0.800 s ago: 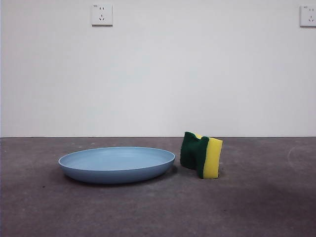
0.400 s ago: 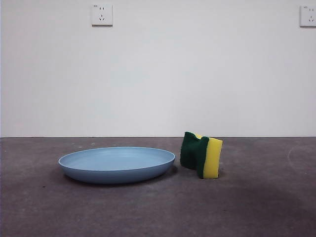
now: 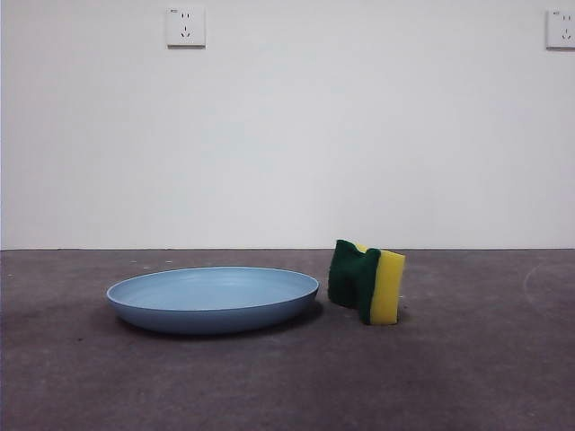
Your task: Pick up the plate,pick up the cloth,clean the plate with the cloth
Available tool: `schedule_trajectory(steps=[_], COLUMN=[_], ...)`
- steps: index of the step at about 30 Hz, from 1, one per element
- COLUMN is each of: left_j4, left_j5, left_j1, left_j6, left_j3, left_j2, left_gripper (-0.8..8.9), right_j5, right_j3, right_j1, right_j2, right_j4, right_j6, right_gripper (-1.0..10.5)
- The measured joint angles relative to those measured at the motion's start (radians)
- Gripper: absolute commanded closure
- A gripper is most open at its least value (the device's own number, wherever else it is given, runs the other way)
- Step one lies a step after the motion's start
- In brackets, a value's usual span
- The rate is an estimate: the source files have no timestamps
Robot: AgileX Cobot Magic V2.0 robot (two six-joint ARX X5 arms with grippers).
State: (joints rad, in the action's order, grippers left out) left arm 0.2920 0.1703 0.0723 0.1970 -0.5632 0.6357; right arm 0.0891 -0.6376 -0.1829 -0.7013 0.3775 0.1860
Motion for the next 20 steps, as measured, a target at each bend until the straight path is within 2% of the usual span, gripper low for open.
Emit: schedule_trajectory(steps=[5, 10, 11, 13, 14, 20], left_j4=[0.076, 0.076, 0.073, 0.073, 0.072, 0.061], left_j5=[0.089, 0.169, 0.183, 0.198, 0.2, 0.247], left_j1=[0.0, 0.0, 0.0, 0.0, 0.0, 0.009], left_j6=[-0.024, -0.031, -0.031, -0.031, -0.031, -0.031], left_j3=[-0.114, -0.15, -0.15, -0.15, -0.15, -0.199], left_j2=[0.189, 0.296, 0.312, 0.342, 0.35, 0.462], left_gripper=[8.14, 8.1, 7.75, 5.2, 4.83, 4.86], right_j5=[0.092, 0.12, 0.12, 0.12, 0.12, 0.12], right_j3=[-0.144, -0.219, -0.227, -0.232, -0.232, -0.232], right_j1=[0.0, 0.0, 0.0, 0.0, 0.0, 0.0], right_j2=[-0.164, -0.259, -0.27, -0.277, -0.277, -0.277], right_j4=[0.098, 0.13, 0.13, 0.131, 0.131, 0.132], right_j6=[-0.067, -0.089, -0.09, -0.093, -0.093, -0.093], right_gripper=[9.3, 6.7, 6.1, 5.6, 5.6, 5.6])
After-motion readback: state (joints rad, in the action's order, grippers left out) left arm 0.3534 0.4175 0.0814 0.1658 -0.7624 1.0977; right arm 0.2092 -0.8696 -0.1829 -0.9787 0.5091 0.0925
